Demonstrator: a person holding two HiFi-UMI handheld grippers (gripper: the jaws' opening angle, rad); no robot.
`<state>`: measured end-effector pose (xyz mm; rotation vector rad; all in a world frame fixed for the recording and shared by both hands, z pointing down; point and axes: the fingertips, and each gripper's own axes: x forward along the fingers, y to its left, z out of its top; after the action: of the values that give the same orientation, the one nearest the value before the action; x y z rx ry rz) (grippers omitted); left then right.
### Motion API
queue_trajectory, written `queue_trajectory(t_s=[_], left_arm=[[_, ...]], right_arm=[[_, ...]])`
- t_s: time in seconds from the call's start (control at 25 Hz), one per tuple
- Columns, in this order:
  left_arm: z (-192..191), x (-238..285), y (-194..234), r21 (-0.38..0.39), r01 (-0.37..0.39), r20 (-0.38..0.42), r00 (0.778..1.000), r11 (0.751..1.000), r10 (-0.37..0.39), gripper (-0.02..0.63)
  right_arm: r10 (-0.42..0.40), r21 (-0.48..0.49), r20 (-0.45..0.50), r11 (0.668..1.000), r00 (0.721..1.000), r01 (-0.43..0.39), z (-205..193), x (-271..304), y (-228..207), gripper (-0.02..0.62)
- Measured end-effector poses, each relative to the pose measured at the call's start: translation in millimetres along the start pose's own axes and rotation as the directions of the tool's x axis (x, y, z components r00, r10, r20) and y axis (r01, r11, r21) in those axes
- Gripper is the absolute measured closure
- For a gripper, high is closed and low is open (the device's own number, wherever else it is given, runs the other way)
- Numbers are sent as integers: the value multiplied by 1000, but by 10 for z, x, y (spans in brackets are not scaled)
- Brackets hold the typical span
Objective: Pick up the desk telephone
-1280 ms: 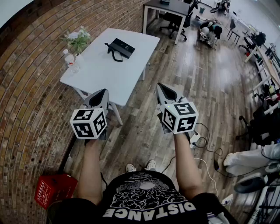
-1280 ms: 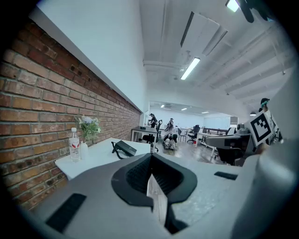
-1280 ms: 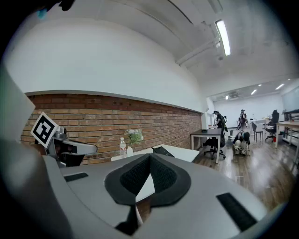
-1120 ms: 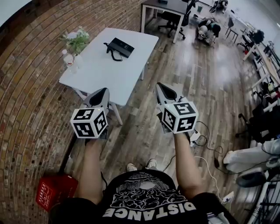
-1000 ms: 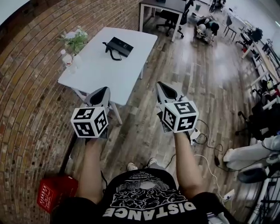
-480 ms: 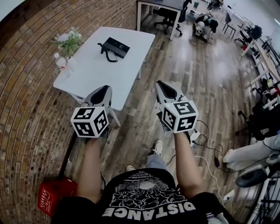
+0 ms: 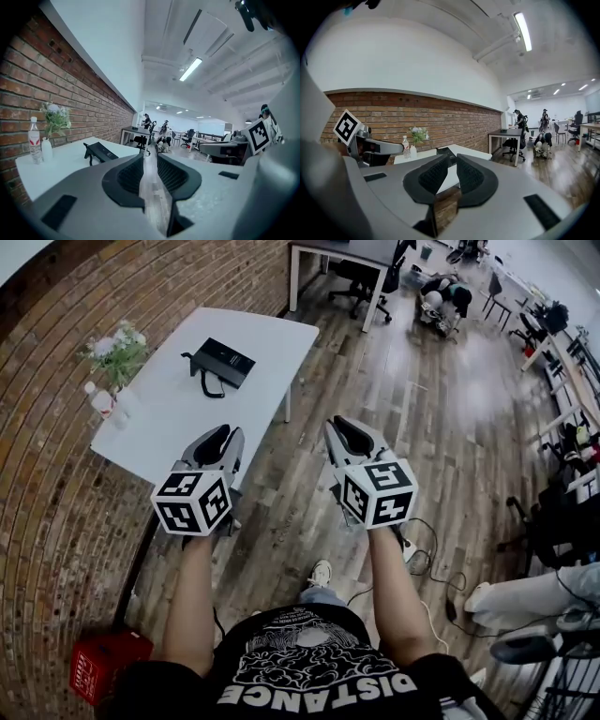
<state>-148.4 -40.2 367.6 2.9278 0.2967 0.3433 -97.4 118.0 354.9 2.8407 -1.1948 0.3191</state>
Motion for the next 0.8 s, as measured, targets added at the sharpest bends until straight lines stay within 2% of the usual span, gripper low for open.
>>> queue_trajectory(t_s=[0.44,0.8], left_arm=[[79,780,-208,-26,-79,-16,997,997,79,469],[126,1115,-198,-36,-148,-19,989,988,148,397]], right_arm=[[76,10,-4,997,997,-76,85,273,-896,488],[143,0,-17,990,990,-143,107,509,-1250,412]])
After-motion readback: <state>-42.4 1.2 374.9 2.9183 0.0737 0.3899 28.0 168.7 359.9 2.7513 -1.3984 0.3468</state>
